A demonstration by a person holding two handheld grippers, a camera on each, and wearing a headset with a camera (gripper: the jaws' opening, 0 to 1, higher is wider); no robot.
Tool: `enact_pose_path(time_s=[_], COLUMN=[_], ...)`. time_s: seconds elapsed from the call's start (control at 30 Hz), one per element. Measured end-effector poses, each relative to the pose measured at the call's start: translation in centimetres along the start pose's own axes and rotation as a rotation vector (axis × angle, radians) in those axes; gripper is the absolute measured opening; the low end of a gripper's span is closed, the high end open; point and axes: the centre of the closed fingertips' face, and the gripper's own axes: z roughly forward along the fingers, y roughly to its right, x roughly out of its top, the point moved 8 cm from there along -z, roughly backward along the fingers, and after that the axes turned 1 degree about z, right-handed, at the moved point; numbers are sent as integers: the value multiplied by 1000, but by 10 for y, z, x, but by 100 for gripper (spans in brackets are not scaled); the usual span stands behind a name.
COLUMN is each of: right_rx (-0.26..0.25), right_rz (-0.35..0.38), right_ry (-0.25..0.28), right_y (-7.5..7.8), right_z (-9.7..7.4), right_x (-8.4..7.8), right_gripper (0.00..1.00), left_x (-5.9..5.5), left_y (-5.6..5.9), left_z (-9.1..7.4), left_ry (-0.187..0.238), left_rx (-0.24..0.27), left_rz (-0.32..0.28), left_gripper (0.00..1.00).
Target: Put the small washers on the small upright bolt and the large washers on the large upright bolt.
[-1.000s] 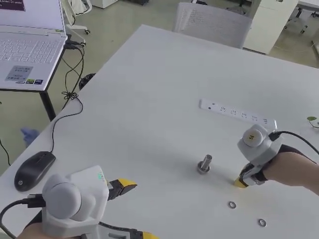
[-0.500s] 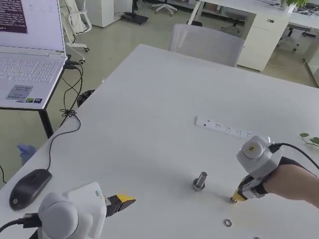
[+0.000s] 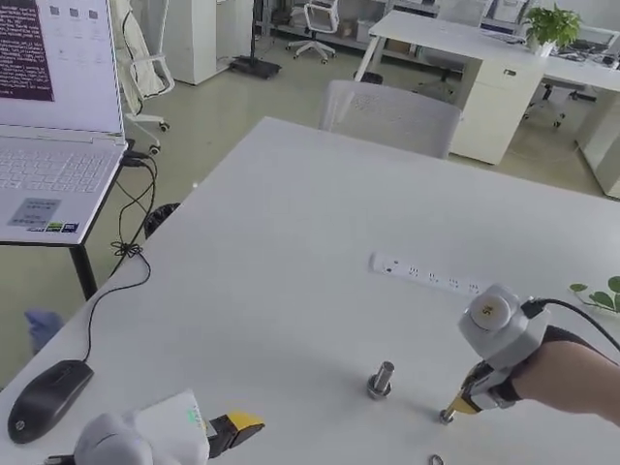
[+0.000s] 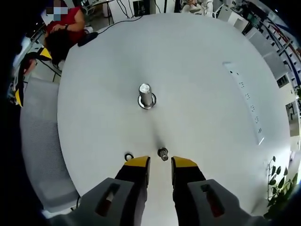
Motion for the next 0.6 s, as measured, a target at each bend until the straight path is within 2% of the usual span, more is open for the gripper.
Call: enact_pose_path(time_s=[0.6], right_rx=[-1], right_rz=[1], right_ry=[14], right_y=[-15], right_z=[-10], right_x=[-3], right_gripper=[19], left_x=[1], left_y=[10], left_z=[-7], left_ry=[9], left_rx=[10], left_rz=[8], left_gripper=[75])
